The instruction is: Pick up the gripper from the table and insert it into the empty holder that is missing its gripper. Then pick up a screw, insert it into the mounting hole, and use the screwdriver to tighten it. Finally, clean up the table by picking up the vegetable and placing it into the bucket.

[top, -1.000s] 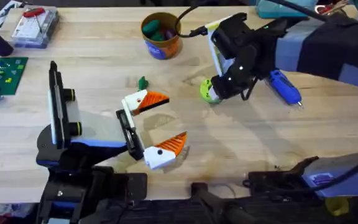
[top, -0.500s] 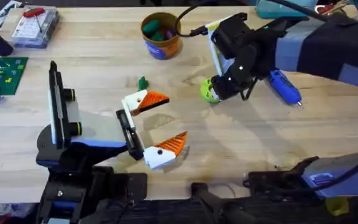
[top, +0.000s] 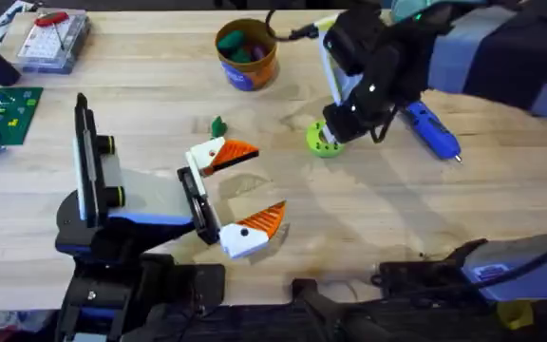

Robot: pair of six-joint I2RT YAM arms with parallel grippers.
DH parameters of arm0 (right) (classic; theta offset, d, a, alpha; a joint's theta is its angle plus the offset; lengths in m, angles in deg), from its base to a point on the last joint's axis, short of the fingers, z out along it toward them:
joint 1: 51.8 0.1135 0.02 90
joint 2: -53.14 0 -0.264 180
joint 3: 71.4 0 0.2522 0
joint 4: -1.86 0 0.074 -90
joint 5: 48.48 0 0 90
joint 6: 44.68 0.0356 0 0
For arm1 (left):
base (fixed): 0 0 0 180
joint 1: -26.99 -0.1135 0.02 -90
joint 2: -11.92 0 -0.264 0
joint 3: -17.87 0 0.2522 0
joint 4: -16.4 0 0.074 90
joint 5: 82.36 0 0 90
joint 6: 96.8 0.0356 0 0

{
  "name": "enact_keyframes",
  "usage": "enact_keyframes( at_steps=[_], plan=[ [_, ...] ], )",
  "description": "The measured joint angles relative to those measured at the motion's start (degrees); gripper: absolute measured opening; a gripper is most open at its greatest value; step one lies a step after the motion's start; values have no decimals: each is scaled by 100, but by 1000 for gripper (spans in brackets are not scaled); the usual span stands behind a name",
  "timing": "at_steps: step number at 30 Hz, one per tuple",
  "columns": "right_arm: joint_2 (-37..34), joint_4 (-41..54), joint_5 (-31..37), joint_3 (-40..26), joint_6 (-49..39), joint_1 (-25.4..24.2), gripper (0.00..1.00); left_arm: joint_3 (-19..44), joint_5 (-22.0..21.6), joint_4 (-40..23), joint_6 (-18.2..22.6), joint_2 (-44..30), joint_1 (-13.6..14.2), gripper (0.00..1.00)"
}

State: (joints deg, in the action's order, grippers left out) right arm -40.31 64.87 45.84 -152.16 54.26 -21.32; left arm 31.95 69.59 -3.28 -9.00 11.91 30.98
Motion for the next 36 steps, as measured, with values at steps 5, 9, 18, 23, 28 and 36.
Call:
enact_keyframes(
  at_steps=[5, 9, 18, 23, 28, 36],
  plan=[
    [116, 693, 5, -660, -65, 0, 5, 0, 0, 0, 0, 0, 0, 986],
    [200, 1273, 20, -1405, -113, 0, 5, 0, 0, -2, 0, 0, 0, 986],
    [220, 2453, 39, -3065, -368, 9, 5, 0, 0, 0, 0, 0, 0, 986],
    [220, 2667, 52, -3902, -504, 206, 5, 0, 0, -1, 0, 0, 0, 986],
    [178, 2677, 61, -4496, -697, 808, 5, 0, 2, 0, 0, 0, 0, 986],
    [-312, 2562, 57, -4630, -1219, 2008, 5, 0, 2, -2, 0, 0, 0, 986]
  ],
)
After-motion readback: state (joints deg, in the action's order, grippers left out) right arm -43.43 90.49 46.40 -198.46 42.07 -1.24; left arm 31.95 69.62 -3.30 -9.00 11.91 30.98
